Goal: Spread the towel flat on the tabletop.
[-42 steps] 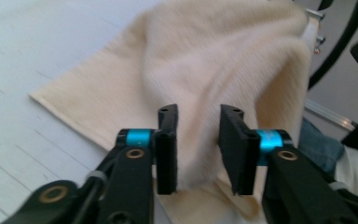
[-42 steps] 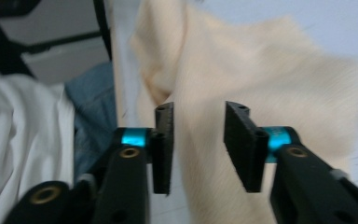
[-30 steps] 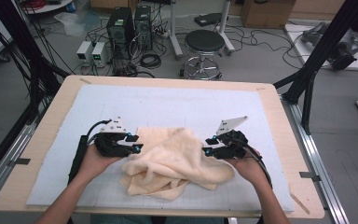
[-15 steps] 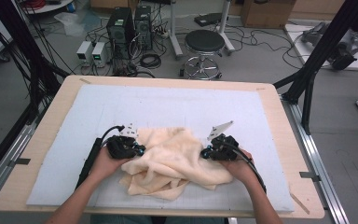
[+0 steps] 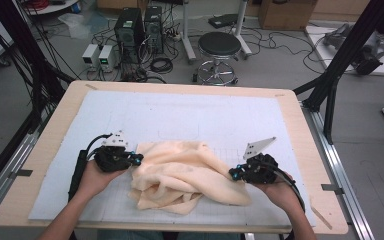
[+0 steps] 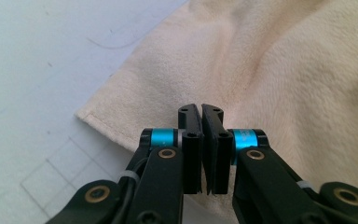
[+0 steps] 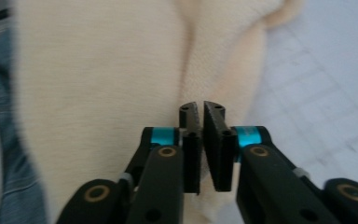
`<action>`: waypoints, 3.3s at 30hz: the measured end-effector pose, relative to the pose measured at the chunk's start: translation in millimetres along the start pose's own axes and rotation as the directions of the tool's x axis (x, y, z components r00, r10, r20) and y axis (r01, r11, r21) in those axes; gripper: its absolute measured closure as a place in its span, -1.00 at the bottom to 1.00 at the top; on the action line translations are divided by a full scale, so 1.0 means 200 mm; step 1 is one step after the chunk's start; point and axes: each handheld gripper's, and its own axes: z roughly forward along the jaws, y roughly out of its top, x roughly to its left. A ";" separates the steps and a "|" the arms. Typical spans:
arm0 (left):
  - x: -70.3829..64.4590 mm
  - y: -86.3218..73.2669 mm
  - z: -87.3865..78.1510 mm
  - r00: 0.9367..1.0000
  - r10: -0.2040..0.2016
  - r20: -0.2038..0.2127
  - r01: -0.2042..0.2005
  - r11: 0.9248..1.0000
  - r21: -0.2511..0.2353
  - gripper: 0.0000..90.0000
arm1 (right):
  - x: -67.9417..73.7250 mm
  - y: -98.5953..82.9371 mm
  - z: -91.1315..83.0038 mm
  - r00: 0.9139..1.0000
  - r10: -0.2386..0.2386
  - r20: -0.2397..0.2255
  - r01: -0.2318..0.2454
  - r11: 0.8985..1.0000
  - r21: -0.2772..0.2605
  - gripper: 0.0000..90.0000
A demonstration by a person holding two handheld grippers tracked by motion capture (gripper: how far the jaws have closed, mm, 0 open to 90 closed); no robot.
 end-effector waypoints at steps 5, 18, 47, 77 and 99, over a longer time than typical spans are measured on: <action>0.02 0.02 0.03 0.999 -0.034 -0.004 0.034 0.999 -0.022 0.54 | -0.06 0.09 -0.04 0.998 0.009 0.061 -0.003 0.996 -0.093 0.53; 0.05 0.01 0.21 0.999 -0.030 -0.042 0.034 0.995 0.095 0.87 | -0.29 0.12 0.29 0.997 0.071 0.037 -0.072 0.997 0.037 0.85; 0.07 0.06 0.16 0.996 -0.084 0.025 0.083 0.996 0.028 0.33 | -0.15 0.15 -0.04 0.992 0.062 0.111 -0.058 0.997 -0.042 0.26; 0.46 0.78 -0.10 0.951 -0.223 -0.216 0.155 0.944 -0.291 0.13 | -0.57 0.83 -0.34 0.918 0.177 0.355 -0.078 0.958 -0.277 0.20; -0.08 0.04 -0.11 1.000 0.009 0.017 -0.006 0.982 -0.190 -0.05 | -0.04 0.22 -0.01 0.987 -0.033 0.156 0.055 0.989 -0.137 0.03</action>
